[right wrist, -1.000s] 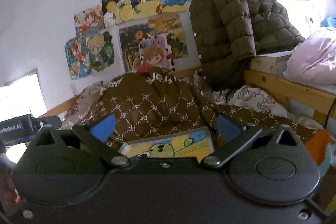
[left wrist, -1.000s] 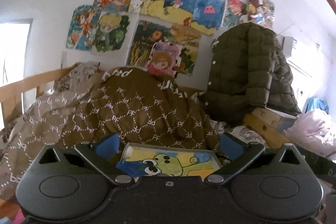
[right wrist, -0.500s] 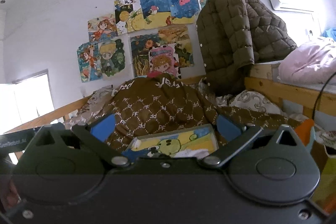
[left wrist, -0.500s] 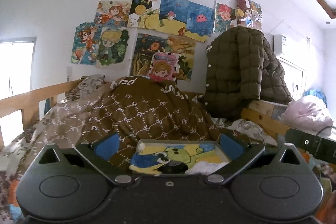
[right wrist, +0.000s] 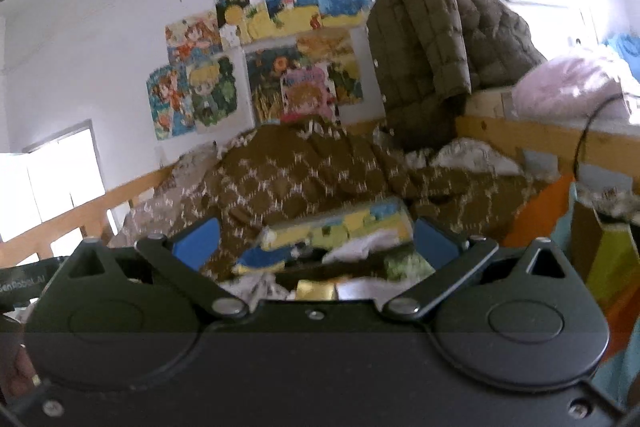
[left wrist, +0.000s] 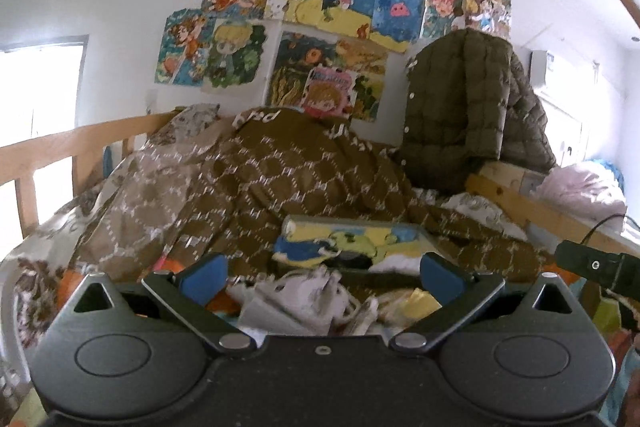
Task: Organize soft objects
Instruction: 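Move both open tools back toward the pile of soft items, then reach the left tool toward the white face mask while the right tool reaches the pastel striped cloth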
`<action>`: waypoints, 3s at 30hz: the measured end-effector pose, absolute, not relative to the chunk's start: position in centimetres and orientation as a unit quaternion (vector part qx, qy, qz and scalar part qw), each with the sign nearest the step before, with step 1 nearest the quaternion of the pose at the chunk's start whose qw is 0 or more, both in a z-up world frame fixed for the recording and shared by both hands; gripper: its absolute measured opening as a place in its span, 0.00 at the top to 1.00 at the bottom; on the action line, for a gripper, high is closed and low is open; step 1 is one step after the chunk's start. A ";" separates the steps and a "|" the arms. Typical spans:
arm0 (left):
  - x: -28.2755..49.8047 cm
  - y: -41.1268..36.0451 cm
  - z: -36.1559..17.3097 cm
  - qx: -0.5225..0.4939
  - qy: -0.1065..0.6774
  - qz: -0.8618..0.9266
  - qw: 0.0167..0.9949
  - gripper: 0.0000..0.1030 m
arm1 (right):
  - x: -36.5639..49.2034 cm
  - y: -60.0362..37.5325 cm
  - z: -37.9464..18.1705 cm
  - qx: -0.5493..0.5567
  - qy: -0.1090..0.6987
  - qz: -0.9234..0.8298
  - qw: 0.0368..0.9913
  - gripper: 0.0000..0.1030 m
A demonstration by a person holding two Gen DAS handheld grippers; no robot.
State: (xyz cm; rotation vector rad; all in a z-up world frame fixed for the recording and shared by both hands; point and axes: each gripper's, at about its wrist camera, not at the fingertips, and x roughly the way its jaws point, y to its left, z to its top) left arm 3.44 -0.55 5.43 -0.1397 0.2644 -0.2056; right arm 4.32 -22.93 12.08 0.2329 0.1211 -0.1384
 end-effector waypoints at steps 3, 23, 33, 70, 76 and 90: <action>3.0 -0.1 4.5 -0.065 0.149 -0.096 0.982 0.01 | 3.8 -22.6 11.2 0.123 0.080 -0.071 0.987 0.00; 4.2 2.1 -0.3 -0.078 0.294 -0.029 0.952 0.01 | 7.1 -19.5 8.3 0.047 0.206 -0.050 0.976 0.00; 5.8 2.6 -1.4 -0.099 0.335 -0.016 0.937 0.01 | 8.8 -17.5 6.5 0.022 0.278 0.002 0.960 0.00; 14.3 1.4 -1.9 -0.025 0.317 -0.046 0.947 0.01 | 18.9 -16.4 4.0 -0.105 0.279 0.075 0.951 0.01; 15.7 1.6 -2.8 -0.043 0.349 -0.063 0.934 0.01 | 20.5 -17.0 3.2 -0.110 0.284 0.081 0.949 0.01; 18.3 0.7 -4.2 -0.021 0.351 -0.101 0.930 0.05 | 23.1 -17.2 0.7 -0.158 0.292 0.059 0.941 0.07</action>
